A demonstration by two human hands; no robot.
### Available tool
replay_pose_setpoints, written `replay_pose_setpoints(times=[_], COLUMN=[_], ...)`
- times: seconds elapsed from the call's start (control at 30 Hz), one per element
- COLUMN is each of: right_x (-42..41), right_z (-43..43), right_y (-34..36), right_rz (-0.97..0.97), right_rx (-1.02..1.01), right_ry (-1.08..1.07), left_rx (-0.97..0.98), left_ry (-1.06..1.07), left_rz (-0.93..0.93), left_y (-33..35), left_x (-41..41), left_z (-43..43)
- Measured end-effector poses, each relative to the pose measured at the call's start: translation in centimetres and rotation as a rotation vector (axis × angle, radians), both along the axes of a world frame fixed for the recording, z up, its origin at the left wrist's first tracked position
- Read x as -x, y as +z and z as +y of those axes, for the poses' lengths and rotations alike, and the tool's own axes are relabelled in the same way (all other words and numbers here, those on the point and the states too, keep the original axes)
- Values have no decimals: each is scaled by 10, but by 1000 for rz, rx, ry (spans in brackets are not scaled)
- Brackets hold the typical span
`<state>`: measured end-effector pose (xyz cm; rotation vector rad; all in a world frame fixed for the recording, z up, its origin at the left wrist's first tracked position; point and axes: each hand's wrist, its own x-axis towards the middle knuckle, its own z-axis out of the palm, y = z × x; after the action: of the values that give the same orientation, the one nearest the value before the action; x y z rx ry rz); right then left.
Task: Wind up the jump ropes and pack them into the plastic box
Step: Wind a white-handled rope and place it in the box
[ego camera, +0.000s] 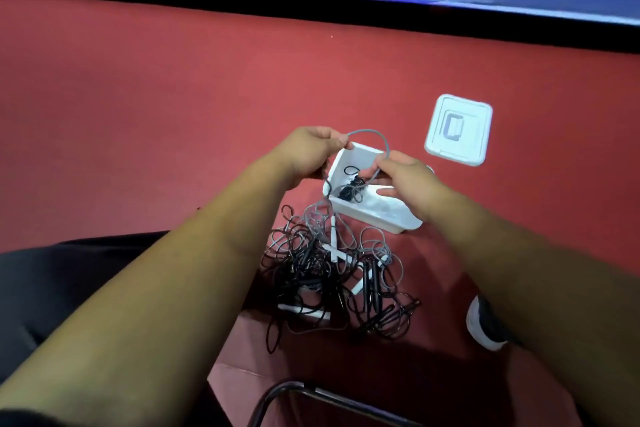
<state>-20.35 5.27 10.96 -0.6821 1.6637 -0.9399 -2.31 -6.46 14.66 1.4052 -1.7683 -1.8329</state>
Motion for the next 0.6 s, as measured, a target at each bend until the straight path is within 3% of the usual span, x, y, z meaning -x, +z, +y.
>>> replay_pose_setpoints(times=[0.3, 0.4, 0.6], right_x=[9, 4, -5], right_z=[1, 11, 20], right_y=[108, 139, 184], right_rz=[-88, 23, 217], right_rx=[302, 325, 435], right_ry=[60, 143, 78], left_rx=[129, 170, 247], left_ry=[-50, -37, 10], left_rz=[346, 401, 449], left_y=[149, 193, 272], left_x=[36, 39, 36], left_z=[10, 15, 25])
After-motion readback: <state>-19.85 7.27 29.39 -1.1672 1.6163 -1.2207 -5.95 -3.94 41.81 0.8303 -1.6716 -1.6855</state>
